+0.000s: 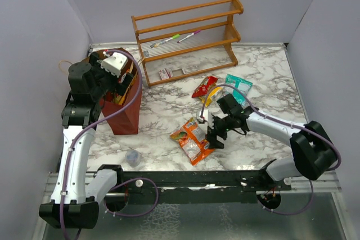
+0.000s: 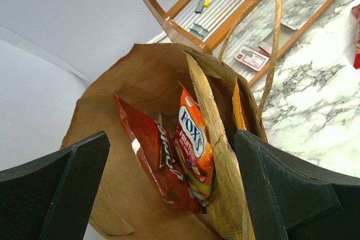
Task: Place the snacks into the paper bag
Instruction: Pick up the snack from the center of the board.
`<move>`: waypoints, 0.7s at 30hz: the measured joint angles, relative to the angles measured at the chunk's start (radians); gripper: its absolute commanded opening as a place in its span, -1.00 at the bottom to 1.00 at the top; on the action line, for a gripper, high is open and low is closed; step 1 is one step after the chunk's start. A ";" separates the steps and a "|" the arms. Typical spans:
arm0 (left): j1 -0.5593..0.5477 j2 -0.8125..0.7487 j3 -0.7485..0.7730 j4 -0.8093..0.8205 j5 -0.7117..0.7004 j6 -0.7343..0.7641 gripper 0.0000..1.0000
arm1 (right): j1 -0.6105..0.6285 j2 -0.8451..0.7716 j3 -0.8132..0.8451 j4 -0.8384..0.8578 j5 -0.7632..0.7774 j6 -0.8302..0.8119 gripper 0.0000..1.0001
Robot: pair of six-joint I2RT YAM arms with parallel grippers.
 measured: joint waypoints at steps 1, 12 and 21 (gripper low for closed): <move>0.000 0.000 -0.003 0.000 0.003 -0.001 0.94 | 0.017 0.014 -0.002 0.011 0.023 0.008 0.58; 0.000 0.003 0.017 0.000 0.048 -0.039 0.83 | 0.094 0.080 -0.010 0.087 0.146 0.044 0.06; 0.000 0.008 0.119 0.028 0.177 -0.159 0.55 | 0.096 0.087 -0.009 0.103 0.167 0.059 -0.79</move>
